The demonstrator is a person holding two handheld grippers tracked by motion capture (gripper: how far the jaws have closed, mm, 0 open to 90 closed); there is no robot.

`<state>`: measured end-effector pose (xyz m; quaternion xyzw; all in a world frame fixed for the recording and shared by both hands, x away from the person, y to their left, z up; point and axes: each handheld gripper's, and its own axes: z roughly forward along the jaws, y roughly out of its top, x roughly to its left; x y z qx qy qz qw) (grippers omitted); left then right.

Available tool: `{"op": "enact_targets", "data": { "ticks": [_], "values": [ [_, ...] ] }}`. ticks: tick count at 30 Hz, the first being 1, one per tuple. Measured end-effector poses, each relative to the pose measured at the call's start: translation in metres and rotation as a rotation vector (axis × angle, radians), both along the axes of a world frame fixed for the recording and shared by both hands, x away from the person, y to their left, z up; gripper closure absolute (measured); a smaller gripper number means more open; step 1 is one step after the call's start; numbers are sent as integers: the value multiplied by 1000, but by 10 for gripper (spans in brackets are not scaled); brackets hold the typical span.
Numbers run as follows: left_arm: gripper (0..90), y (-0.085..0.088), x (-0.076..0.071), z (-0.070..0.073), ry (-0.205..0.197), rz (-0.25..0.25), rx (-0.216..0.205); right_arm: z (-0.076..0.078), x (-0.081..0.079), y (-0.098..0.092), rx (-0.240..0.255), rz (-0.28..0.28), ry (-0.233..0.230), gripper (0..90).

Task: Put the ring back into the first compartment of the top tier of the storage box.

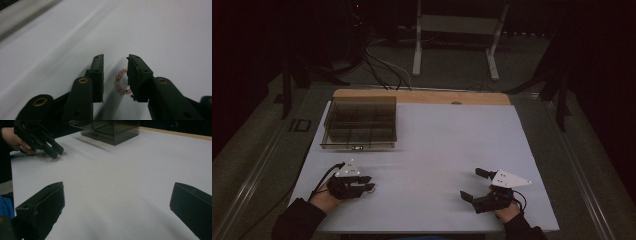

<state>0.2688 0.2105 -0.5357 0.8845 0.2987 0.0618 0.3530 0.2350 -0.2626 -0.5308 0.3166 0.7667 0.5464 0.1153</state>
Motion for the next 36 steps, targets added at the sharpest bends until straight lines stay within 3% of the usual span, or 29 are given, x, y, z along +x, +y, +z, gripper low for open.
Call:
{"op": "enact_targets", "data": {
  "ticks": [11,13,23,27,36],
  "values": [
    [834,-4,-3,-1,-32,-29,48,0,0,0,-7,-2,-1,0],
    [882,-4,-3,-1,-23,-30,45,0,0,0,-7,0,-1,0],
    [896,-3,-1,0,-6,-25,29,0,-1,0,-10,-1,-5,0],
    [900,-1,-1,4,-12,-15,-1,0,-1,-1,-8,-5,-4,0],
    [900,-4,-5,13,-28,-33,-7,0,-1,-1,-5,-6,-5,0]
  ]
}}
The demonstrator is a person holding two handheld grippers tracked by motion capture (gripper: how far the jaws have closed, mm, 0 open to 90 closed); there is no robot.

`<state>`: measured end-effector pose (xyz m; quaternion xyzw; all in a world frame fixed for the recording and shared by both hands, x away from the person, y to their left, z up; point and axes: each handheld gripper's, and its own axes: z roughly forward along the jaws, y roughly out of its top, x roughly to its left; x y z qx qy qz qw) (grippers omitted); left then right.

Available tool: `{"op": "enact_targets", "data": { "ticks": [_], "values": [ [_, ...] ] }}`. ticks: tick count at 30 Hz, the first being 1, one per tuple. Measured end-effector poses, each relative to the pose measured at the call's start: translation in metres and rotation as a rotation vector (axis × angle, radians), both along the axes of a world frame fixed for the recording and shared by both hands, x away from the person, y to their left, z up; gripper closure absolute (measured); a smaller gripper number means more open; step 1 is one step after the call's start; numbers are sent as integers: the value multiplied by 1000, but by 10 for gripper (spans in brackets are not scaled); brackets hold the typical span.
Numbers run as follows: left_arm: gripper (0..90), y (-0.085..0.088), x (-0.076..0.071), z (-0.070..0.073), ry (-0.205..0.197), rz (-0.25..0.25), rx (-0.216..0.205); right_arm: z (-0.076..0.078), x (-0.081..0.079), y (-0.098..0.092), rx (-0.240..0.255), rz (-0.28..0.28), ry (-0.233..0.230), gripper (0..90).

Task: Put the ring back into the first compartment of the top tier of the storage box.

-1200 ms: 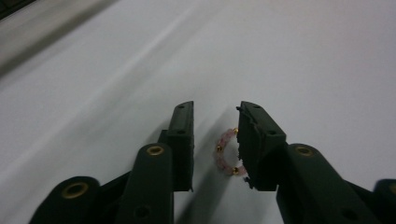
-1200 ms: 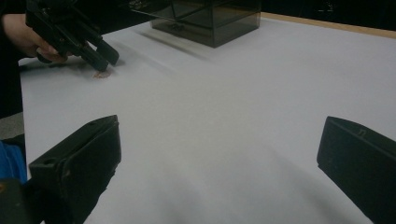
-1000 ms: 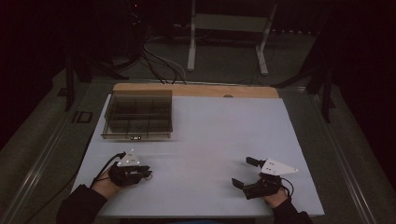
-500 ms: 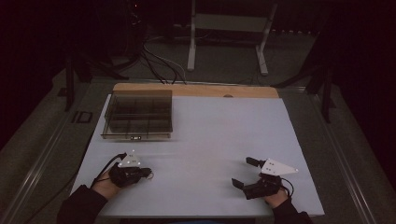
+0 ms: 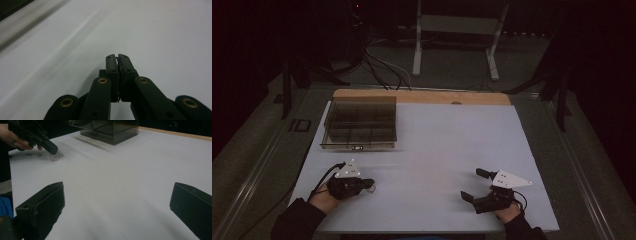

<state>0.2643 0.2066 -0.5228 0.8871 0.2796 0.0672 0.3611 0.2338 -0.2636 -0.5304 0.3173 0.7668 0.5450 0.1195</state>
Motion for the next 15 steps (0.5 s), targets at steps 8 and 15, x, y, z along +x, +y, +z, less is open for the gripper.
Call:
{"op": "enact_targets", "data": {
  "ticks": [8,15],
  "values": [
    [900,-3,-3,12,-11,-18,-15,0,0,0,0,-1,-1,0],
    [900,0,-2,21,-5,-21,-26,0,0,0,-1,2,-3,0]
  ]
}}
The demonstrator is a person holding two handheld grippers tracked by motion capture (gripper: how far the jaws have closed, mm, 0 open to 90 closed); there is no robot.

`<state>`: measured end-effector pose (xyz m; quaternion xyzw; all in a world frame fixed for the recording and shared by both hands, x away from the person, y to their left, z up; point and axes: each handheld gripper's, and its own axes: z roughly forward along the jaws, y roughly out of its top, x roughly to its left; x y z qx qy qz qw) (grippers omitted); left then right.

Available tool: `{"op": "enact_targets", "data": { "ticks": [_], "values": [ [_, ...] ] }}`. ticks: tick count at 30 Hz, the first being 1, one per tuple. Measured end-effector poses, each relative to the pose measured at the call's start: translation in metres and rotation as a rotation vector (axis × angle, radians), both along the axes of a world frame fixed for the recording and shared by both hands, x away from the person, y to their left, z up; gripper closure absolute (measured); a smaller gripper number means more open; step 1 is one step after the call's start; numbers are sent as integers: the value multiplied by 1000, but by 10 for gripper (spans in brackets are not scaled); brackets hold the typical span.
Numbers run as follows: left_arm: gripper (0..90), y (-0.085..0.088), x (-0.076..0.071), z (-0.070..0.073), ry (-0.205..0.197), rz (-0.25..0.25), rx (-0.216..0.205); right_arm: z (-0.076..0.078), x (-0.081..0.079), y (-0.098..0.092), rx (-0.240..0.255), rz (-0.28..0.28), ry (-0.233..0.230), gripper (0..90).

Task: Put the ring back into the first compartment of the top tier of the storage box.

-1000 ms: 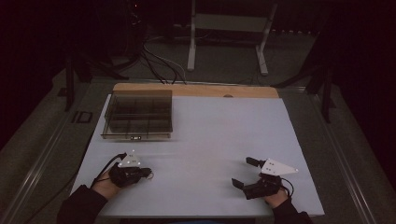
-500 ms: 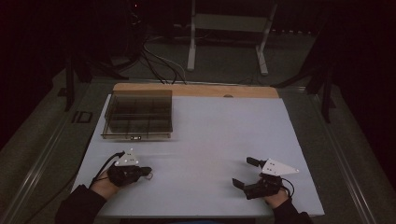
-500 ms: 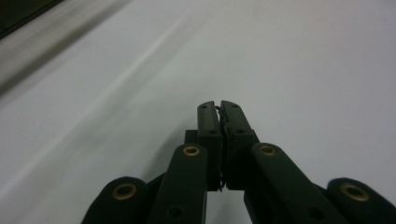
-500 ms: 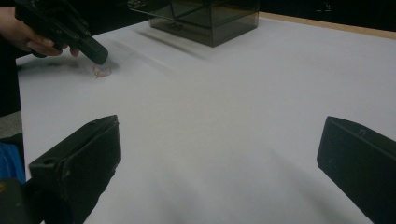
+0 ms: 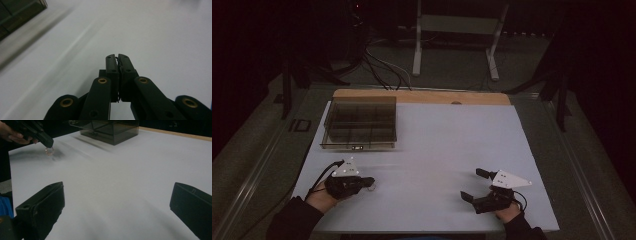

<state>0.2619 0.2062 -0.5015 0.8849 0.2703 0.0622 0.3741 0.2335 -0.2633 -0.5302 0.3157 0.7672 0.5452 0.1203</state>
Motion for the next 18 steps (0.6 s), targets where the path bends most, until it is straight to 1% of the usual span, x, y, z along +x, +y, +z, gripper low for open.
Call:
{"op": "enact_targets", "data": {
  "ticks": [2,3,8,12,18],
  "values": [
    [900,1,0,4,-4,-6,2,0,0,0,0,-1,0,0],
    [900,1,0,6,-9,-1,1,0,0,0,0,0,-1,0],
    [900,0,-1,13,-10,-7,-6,1,-1,-1,0,3,-2,0],
    [900,2,1,19,-16,-3,-22,1,-1,-1,-1,2,-2,0],
    [900,4,2,26,-20,-8,-23,1,0,-1,1,0,-2,0]
  ]
}}
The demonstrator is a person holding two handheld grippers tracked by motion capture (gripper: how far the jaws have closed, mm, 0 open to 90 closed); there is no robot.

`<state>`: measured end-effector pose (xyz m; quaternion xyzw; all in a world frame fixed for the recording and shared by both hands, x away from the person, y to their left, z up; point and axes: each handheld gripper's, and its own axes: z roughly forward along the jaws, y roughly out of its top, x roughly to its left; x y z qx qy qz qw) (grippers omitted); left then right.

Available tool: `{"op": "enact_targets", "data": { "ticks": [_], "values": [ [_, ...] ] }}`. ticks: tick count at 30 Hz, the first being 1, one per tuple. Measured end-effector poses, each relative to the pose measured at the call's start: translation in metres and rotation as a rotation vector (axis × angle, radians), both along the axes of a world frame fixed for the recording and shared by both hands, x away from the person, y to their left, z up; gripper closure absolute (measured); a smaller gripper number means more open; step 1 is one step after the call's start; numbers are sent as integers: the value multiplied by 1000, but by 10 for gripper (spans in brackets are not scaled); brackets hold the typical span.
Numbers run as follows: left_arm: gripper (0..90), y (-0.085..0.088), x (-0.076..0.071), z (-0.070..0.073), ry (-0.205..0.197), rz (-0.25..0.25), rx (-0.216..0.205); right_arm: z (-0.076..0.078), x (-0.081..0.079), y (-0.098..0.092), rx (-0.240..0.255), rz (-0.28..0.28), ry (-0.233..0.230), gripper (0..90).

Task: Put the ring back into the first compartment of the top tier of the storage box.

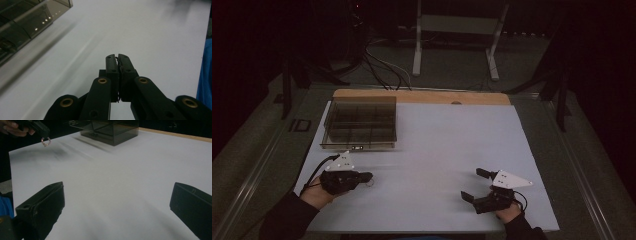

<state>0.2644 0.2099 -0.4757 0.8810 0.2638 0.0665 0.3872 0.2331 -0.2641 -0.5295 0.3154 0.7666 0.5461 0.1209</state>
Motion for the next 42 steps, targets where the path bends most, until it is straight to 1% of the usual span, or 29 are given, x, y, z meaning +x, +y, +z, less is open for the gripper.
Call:
{"op": "enact_targets", "data": {
  "ticks": [1,2,3,8,9,12,13,17,18,23,29,31,35,42],
  "values": [
    [900,1,0,1,-1,1,-1,0,0,0,1,0,1,0],
    [900,1,1,3,-10,5,1,0,0,0,2,0,1,0],
    [900,2,1,4,-8,11,-7,0,0,0,1,0,0,0],
    [900,5,3,11,-21,15,-16,0,0,0,2,-2,0,0],
    [900,5,4,12,-17,13,-23,0,0,0,2,-2,-1,0],
    [900,6,5,15,-21,17,-31,0,0,0,1,-2,2,0],
    [900,6,5,16,-29,22,-29,0,0,0,2,-2,2,0],
    [900,7,7,20,-31,20,-33,0,0,0,3,-2,0,0],
    [900,7,7,21,-36,19,-30,0,0,0,3,-3,0,0],
    [900,10,10,26,-45,23,-42,0,0,0,0,-1,2,0],
    [900,16,14,27,-44,47,-50,0,0,0,0,-2,2,0],
    [900,19,16,28,-43,55,-65,0,0,0,-1,-2,1,0],
    [900,24,19,30,-45,71,-61,-1,0,0,-3,-1,2,0],
    [900,34,26,37,-63,104,-70,-1,0,0,-4,-2,0,0]
  ]
}}
